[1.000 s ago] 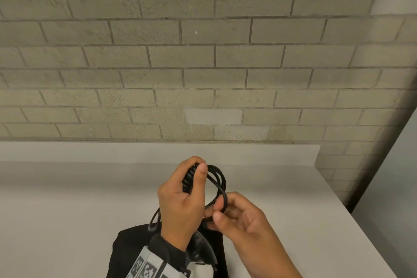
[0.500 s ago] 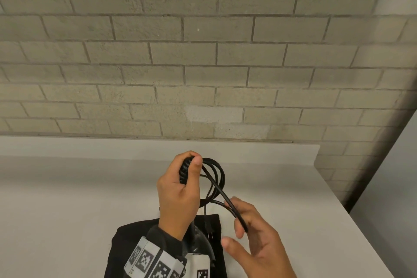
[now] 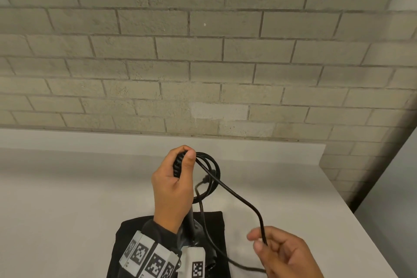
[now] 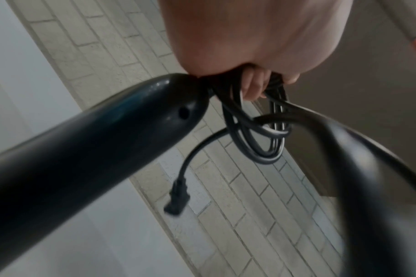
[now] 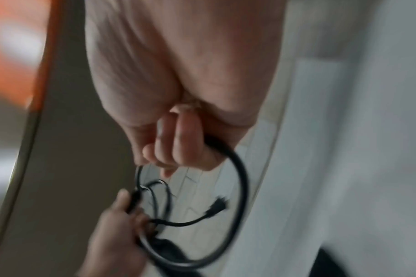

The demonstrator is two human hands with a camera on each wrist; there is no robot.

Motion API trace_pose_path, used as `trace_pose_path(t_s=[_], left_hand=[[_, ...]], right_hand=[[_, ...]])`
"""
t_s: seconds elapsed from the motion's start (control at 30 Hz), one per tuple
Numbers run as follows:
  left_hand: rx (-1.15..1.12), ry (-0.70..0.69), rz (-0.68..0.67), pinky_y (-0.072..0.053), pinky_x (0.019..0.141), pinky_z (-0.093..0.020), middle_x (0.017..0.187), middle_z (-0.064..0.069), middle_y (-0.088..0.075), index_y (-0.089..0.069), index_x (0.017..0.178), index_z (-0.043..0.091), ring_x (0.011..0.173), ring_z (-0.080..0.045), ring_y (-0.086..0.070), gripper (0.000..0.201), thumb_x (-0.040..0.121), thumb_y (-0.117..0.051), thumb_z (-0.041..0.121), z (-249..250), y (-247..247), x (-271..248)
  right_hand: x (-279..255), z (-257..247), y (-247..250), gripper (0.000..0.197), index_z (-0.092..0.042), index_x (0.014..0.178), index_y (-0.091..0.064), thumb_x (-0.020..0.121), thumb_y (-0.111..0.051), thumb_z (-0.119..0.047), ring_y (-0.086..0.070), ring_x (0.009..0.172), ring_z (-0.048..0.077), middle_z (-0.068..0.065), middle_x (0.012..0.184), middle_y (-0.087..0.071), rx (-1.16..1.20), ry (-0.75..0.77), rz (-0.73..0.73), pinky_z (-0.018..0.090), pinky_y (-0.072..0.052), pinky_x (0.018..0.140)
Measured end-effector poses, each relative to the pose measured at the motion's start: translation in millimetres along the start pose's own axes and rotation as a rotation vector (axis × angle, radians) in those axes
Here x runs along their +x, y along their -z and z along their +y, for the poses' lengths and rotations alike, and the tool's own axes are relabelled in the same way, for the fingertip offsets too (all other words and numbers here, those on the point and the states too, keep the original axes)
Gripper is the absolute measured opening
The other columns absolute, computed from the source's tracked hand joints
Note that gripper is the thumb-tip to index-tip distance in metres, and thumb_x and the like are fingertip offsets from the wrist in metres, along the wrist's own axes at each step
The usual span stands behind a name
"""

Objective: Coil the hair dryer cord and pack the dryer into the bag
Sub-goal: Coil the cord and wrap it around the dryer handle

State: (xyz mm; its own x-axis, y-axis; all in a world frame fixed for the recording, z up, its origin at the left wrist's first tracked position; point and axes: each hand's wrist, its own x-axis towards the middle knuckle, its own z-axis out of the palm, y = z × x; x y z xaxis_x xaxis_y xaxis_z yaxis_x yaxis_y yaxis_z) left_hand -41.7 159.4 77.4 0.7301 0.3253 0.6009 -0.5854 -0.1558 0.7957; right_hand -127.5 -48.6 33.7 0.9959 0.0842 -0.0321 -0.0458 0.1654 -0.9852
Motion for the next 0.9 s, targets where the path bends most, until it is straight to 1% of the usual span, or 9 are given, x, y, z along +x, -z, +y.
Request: trace_pose_path(t_s=[0.13,0.2,0.27,0.3,0.4,0.47,0.67,0.77,0.9], left_hand=[[-0.034,0.021,0.016,-0.037,0.050,-0.014,0.061,0.018,-0.052,-0.066,0.096,0.023,0.050,-0.006,-0.045,0.046,0.086,-0.054,0.066,0,2,0],[-0.037,0.028,0.015,-0.037,0.051,-0.017,0.061,0.017,-0.051,-0.067,0.096,0.025,0.051,-0.007,-0.044,0.044,0.086,-0.055,0.066,-1,3,1],[-0.025,0.018,-0.006,-0.036,0.053,-0.016,0.061,0.018,-0.051,-0.067,0.096,0.027,0.051,-0.005,-0.044,0.042,0.087,-0.054,0.066,-1,4,1],[-0.021,0.010,-0.015,-0.036,0.053,-0.015,0.061,0.019,-0.052,-0.067,0.096,0.027,0.051,-0.004,-0.045,0.042,0.087,-0.054,0.065,0,4,0],[-0.012,-0.004,-0.013,-0.038,0.051,-0.012,0.062,0.019,-0.054,-0.066,0.095,0.027,0.050,-0.003,-0.047,0.036,0.089,-0.054,0.061,1,4,0],[0.003,-0.012,-0.018,-0.041,0.050,-0.012,0.064,0.018,-0.057,-0.066,0.094,0.029,0.051,-0.004,-0.050,0.027,0.089,-0.055,0.054,2,4,0],[0.072,-0.053,-0.059,-0.049,0.053,-0.021,0.071,0.011,-0.062,-0.065,0.094,0.033,0.055,-0.007,-0.055,0.018,0.090,-0.054,0.048,7,-1,-4],[0.080,-0.059,-0.052,-0.051,0.053,-0.025,0.071,0.008,-0.061,-0.065,0.092,0.032,0.056,-0.007,-0.055,0.018,0.090,-0.055,0.047,8,-2,-3],[0.100,-0.076,-0.030,-0.050,0.055,-0.019,0.075,0.008,-0.063,-0.065,0.092,0.030,0.060,-0.007,-0.058,0.018,0.091,-0.054,0.045,9,-3,-1]], right_hand=[[-1,9,17,0.030,-0.013,0.065,-0.070,0.051,-0.094,-0.025,-0.053,0.053,0.016,0.020,0.052,-0.058,-0.256,0.156,0.120,0.016,-0.045,0.059],[-2,14,26,0.057,-0.008,0.059,-0.066,0.026,-0.097,-0.043,-0.058,0.048,0.024,0.028,0.051,-0.058,0.087,0.115,0.217,0.025,-0.057,0.065],[-5,13,28,0.065,-0.005,0.061,-0.063,0.019,-0.099,-0.038,-0.044,0.031,0.022,0.018,0.037,-0.042,0.344,0.050,0.263,0.036,-0.057,0.047],[-6,13,29,0.063,-0.003,0.065,-0.062,0.023,-0.100,-0.031,-0.034,0.026,0.017,0.010,0.036,-0.034,0.372,0.018,0.263,0.030,-0.048,0.038],[-6,7,37,0.021,0.002,0.065,-0.060,0.059,-0.080,-0.001,-0.023,0.032,0.005,0.007,0.043,-0.032,0.237,-0.008,0.221,0.014,-0.025,0.042],[-3,1,47,0.015,0.003,0.060,-0.061,0.061,-0.075,-0.001,-0.022,0.038,0.006,0.011,0.048,-0.033,0.092,-0.031,0.187,0.013,-0.019,0.044],[7,-18,75,0.027,0.003,0.060,-0.057,0.055,-0.078,-0.013,-0.025,0.037,0.009,0.013,0.049,-0.035,-0.077,-0.017,0.246,0.013,-0.021,0.043],[13,-15,73,0.038,-0.006,0.067,-0.064,0.052,-0.088,-0.031,-0.041,0.042,0.022,0.019,0.053,-0.047,-0.263,0.100,0.352,0.019,-0.035,0.037],[16,2,43,0.049,-0.033,0.097,-0.060,0.063,-0.085,-0.009,-0.057,0.090,0.008,0.005,0.103,-0.056,-0.646,0.449,0.532,0.010,-0.045,0.081]])
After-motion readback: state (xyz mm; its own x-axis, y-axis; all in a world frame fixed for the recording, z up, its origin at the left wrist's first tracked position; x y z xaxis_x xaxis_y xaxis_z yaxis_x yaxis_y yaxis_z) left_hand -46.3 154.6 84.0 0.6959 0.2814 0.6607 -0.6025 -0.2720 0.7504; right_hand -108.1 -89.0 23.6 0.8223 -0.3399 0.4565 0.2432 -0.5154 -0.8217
